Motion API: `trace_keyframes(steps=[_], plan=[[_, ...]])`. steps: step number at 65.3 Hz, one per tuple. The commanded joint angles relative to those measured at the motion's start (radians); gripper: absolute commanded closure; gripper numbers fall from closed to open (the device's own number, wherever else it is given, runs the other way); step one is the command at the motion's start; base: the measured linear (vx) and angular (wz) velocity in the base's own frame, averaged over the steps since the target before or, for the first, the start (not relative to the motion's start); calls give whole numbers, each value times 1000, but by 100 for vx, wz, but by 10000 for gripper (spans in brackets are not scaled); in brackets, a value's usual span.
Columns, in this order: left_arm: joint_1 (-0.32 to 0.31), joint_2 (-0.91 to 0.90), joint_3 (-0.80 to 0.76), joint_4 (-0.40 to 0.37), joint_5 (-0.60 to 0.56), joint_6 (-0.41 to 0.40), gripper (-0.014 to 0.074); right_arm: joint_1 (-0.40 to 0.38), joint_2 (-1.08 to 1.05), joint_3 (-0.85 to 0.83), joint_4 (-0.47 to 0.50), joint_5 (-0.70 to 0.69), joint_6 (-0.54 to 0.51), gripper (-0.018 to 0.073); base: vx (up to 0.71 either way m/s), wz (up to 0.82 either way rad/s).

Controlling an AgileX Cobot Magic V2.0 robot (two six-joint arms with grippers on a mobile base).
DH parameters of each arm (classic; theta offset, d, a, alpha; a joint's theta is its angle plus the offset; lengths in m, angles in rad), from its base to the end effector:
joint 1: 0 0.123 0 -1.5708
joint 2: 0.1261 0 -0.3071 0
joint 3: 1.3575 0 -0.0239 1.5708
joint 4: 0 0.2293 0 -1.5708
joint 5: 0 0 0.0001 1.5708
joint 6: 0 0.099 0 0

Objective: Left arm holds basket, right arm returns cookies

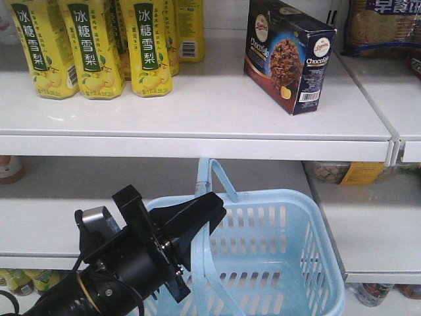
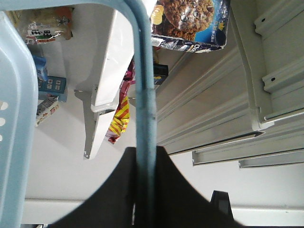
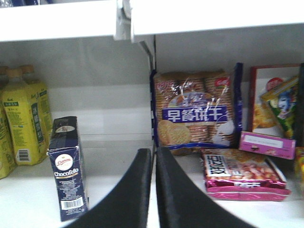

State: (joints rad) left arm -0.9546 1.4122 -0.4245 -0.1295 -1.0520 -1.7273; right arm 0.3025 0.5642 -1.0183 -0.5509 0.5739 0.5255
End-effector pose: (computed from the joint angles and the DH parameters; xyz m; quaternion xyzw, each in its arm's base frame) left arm 0.1527 -0.1964 0.2795 -0.3039 0.5783 -0.7343 0.1844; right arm 0.0487 -0.0143 0.4607 0.0159 0.6940 0.0267 0.7193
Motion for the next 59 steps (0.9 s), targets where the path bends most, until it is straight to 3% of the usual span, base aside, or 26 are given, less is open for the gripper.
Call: trace_keyframes(steps=[1, 30, 59], plan=[[6, -40, -35, -25, -275, 14, 599, -1, -50, -5, -19, -34, -27, 570, 0, 0], [6, -40, -35, -25, -275, 14, 599, -1, -327, 333, -16, -36, -24, 570, 0, 0], [6, -40, -35, -25, -275, 14, 599, -1, -349, 393, -20, -17, -20, 570, 0, 0]])
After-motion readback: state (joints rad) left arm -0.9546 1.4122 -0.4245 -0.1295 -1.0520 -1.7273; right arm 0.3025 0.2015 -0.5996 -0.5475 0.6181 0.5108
